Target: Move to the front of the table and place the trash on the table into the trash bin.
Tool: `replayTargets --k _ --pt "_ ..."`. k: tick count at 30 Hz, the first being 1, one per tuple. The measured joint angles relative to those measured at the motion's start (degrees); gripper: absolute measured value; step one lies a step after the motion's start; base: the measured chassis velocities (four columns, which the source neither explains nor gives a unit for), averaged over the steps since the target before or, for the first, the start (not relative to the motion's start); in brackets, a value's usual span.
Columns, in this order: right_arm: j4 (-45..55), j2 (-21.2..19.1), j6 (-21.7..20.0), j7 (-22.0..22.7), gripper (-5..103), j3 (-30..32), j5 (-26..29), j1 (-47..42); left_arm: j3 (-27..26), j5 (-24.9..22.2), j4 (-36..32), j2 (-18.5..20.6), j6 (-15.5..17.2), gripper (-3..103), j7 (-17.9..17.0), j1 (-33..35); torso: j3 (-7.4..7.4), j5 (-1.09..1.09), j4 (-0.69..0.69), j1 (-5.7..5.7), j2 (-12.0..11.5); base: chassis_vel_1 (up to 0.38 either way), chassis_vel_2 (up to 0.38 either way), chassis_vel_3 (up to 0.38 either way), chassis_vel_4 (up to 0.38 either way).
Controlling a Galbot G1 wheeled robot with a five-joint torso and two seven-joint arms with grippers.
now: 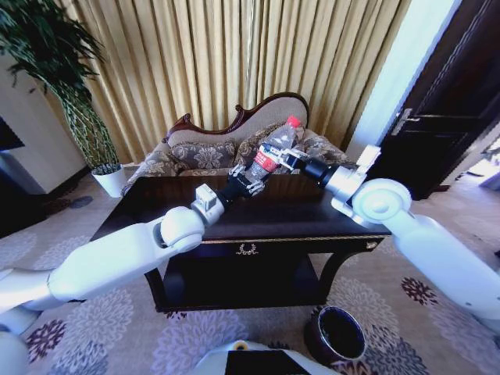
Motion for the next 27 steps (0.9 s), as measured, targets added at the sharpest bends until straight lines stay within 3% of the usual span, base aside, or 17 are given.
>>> replayTargets --k 3,5,8,12,19,22,25,27 --pt "0.0 -0.3 0.0 -0.1 23 0.3 0.0 -0.2 -0.2 -0.8 -0.6 -0.1 -0.5 87 0.9 0.8 0.00 0.00 0.01 0.00 0.0 0.000 0.000 0.000 0.000" --pt "0.0 -0.3 0.0 -0.1 23 0.4 0.0 -0.2 -0.3 -1.1 -0.7 -0.1 -0.7 87 0.9 0.9 0.00 0.00 0.01 0.00 0.0 0.000 0.000 0.000 0.000" --pt "-0.8 -0.4 0.2 0.0 23 1.6 -0.3 -1.2 -1.5 -2.4 -1.4 0.0 -1.2 99 1.0 1.2 0.00 0.00 0.00 0.00 0.0 0.000 0.000 0.000 0.000" --pt "-2.0 -0.4 0.3 0.1 23 3.1 -1.8 -2.7 -3.1 -3.5 -2.3 0.5 -1.3 100 1.0 2.0 0.00 0.00 0.00 0.00 0.0 0.000 0.000 0.000 0.000" --pt "-4.2 -0.8 1.0 0.1 23 10.3 -6.7 -11.5 -10.6 -4.8 -4.5 2.8 -1.1 100 0.1 8.1 0.00 0.01 0.00 0.00 0.0 0.000 0.000 0.000 0.000" --pt "-4.2 -1.5 1.4 0.3 23 14.6 -9.0 -16.2 -15.5 -5.2 -4.9 4.0 -0.4 100 -1.0 11.9 0.00 0.00 0.00 0.00 0.0 0.000 0.000 0.000 0.000" --pt "-4.4 -2.3 2.6 2.6 23 18.8 -14.1 -20.5 -24.3 -5.6 -4.9 5.5 0.3 100 -2.2 17.5 0.00 0.00 0.00 0.00 0.0 0.000 0.000 0.000 0.000" --pt "-4.4 -2.3 2.8 3.3 23 19.4 -15.2 -21.0 -26.3 -5.6 -4.7 5.5 0.5 100 -2.4 18.6 0.00 0.01 0.01 0.00 0.0 0.000 0.000 0.000 0.000"
